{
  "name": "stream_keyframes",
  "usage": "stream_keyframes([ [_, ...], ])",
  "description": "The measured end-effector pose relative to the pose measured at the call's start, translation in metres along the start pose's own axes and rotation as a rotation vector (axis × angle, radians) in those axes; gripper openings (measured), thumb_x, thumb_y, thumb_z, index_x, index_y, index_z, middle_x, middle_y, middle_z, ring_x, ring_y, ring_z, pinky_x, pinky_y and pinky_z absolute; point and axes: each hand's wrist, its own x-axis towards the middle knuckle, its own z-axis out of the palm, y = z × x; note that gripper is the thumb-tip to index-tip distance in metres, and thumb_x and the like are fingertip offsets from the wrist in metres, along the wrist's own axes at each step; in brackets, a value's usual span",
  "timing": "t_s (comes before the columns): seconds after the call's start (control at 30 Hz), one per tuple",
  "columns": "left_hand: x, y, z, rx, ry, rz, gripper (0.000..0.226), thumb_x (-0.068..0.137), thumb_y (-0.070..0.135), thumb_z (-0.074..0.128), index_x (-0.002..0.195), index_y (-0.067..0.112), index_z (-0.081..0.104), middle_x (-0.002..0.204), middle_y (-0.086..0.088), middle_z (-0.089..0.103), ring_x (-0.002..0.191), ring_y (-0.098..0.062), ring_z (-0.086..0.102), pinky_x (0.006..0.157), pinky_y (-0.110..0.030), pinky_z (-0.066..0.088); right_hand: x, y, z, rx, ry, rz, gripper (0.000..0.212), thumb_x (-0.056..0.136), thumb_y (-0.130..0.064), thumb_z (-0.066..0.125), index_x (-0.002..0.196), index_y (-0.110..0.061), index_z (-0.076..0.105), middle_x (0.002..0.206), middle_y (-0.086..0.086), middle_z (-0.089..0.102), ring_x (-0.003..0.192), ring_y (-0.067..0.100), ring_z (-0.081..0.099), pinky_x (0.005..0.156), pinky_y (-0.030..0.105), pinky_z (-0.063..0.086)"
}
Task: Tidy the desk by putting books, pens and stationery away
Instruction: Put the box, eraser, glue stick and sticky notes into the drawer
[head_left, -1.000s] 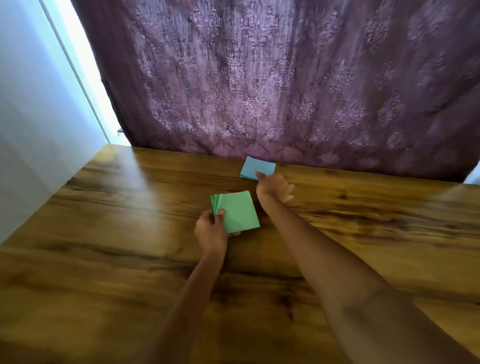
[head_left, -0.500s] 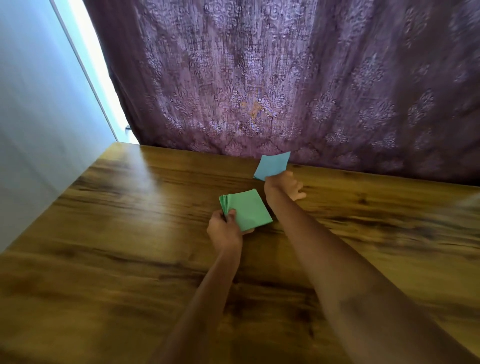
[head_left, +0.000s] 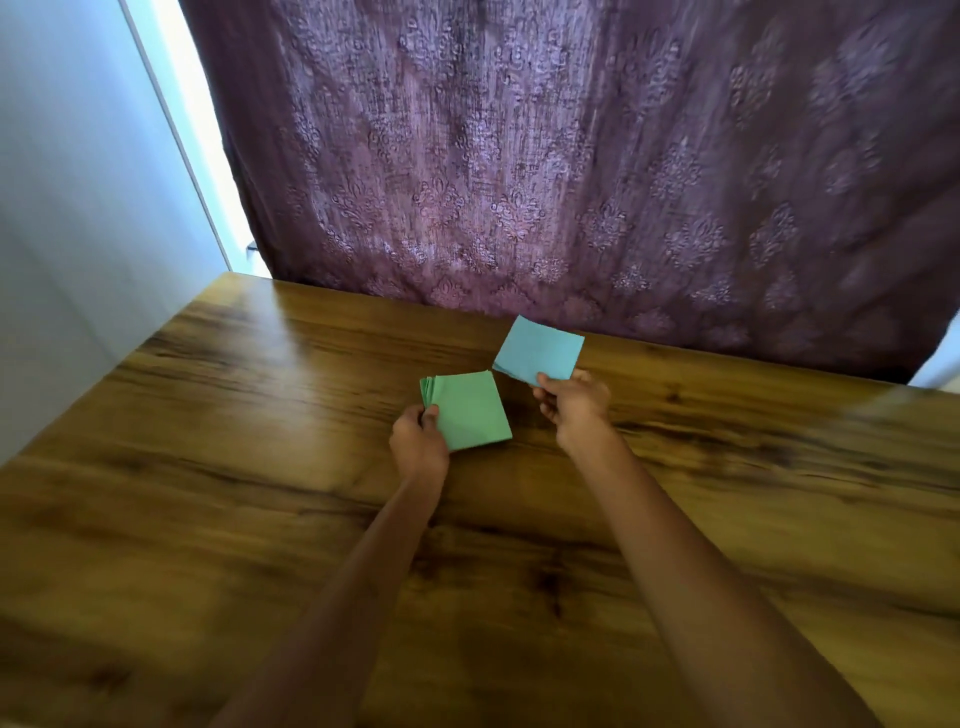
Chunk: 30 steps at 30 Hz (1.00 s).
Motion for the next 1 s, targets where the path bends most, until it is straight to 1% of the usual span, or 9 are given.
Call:
stream_keyframes([
  [0.17, -0.02, -0.002, -0.008, -0.07, -0.06, -0.094, 0.033, 0.1, 0.021, 0.043, 0.125, 0.003, 0.055, 0.116, -0.013, 0.062, 0.106, -0.025, 0.058, 0.092, -0.039, 0.05, -0.052, 0.007, -0.022, -0.072, -0.177, 0.08, 0.024, 0.095, -0.007, 0.052, 0.118, -0.001, 0.054, 0.077, 0.011, 0.063, 0.061, 0.018, 0.06, 0.053, 0.027, 0.049],
  [0.27, -0.036, -0.007, -0.014, -0.09, -0.122, -0.147, 0.035, 0.099, 0.023, 0.044, 0.129, 0.006, 0.054, 0.12, -0.013, 0.06, 0.109, -0.028, 0.058, 0.095, -0.046, 0.051, -0.083, 0.016, -0.028, -0.223, -0.21, 0.101, 0.024, 0.098, -0.014, 0.048, 0.119, -0.002, 0.053, 0.077, 0.013, 0.063, 0.062, 0.02, 0.062, 0.058, 0.029, 0.054],
  [0.33, -0.046, -0.01, -0.02, -0.156, -0.15, -0.2, 0.034, 0.1, 0.021, 0.043, 0.128, 0.006, 0.054, 0.121, -0.014, 0.058, 0.11, -0.028, 0.057, 0.092, -0.049, 0.053, -0.097, 0.024, -0.032, -0.293, -0.204, 0.069, 0.026, 0.098, -0.013, 0.049, 0.121, -0.001, 0.053, 0.077, 0.012, 0.063, 0.06, 0.02, 0.064, 0.057, 0.029, 0.056],
  [0.43, -0.062, -0.009, -0.031, -0.253, -0.188, -0.259, 0.034, 0.1, 0.018, 0.042, 0.131, 0.003, 0.049, 0.125, -0.015, 0.054, 0.115, -0.031, 0.055, 0.087, -0.051, 0.055, -0.117, 0.03, -0.038, -0.385, -0.197, -0.006, 0.027, 0.097, -0.01, 0.05, 0.121, 0.002, 0.054, 0.088, 0.016, 0.066, 0.055, 0.017, 0.063, 0.046, 0.022, 0.054],
  [0.53, -0.072, -0.008, -0.043, -0.333, -0.227, -0.31, 0.037, 0.1, 0.015, 0.043, 0.135, 0.003, 0.043, 0.128, -0.016, 0.049, 0.118, -0.035, 0.053, 0.083, -0.052, 0.056, -0.131, 0.034, -0.043, -0.55, -0.186, -0.128, 0.029, 0.095, -0.01, 0.054, 0.12, 0.004, 0.057, 0.101, 0.018, 0.067, 0.056, 0.016, 0.064, 0.053, 0.024, 0.056],
  [0.67, -0.081, -0.009, -0.055, -0.386, -0.265, -0.333, 0.039, 0.1, 0.015, 0.042, 0.137, 0.002, 0.041, 0.127, -0.016, 0.048, 0.117, -0.035, 0.053, 0.082, -0.051, 0.056, -0.141, 0.037, -0.046, -0.674, -0.179, -0.214, 0.029, 0.093, -0.011, 0.058, 0.119, 0.003, 0.059, 0.091, 0.01, 0.066, 0.057, 0.017, 0.066, 0.057, 0.027, 0.056],
  [0.77, -0.085, -0.012, -0.062, -0.411, -0.301, -0.316, 0.037, 0.101, 0.016, 0.041, 0.135, 0.002, 0.041, 0.12, -0.014, 0.05, 0.11, -0.031, 0.054, 0.085, -0.05, 0.055, -0.149, 0.039, -0.046, -0.763, -0.2, -0.284, 0.038, 0.093, -0.012, 0.058, 0.13, -0.004, 0.055, 0.109, 0.012, 0.068, 0.056, 0.013, 0.064, 0.052, 0.021, 0.053],
  [0.87, -0.088, -0.013, -0.068, -0.423, -0.295, -0.309, 0.036, 0.101, 0.015, 0.041, 0.134, 0.001, 0.042, 0.121, -0.015, 0.051, 0.111, -0.032, 0.056, 0.083, -0.049, 0.056, -0.155, 0.04, -0.048, -0.688, -0.226, -0.308, 0.041, 0.093, -0.012, 0.057, 0.134, -0.008, 0.052, 0.115, 0.012, 0.066, 0.055, 0.013, 0.061, 0.053, 0.022, 0.051],
  [1.0, -0.084, -0.009, -0.076, -0.391, -0.252, -0.368, 0.035, 0.101, 0.015, 0.041, 0.134, 0.004, 0.043, 0.13, -0.018, 0.049, 0.115, -0.037, 0.055, 0.081, -0.052, 0.057, -0.161, 0.04, -0.05, -0.451, -0.219, -0.169, 0.036, 0.093, -0.01, 0.057, 0.129, -0.007, 0.057, 0.111, 0.015, 0.067, 0.053, 0.012, 0.059, 0.047, 0.021, 0.048],
])
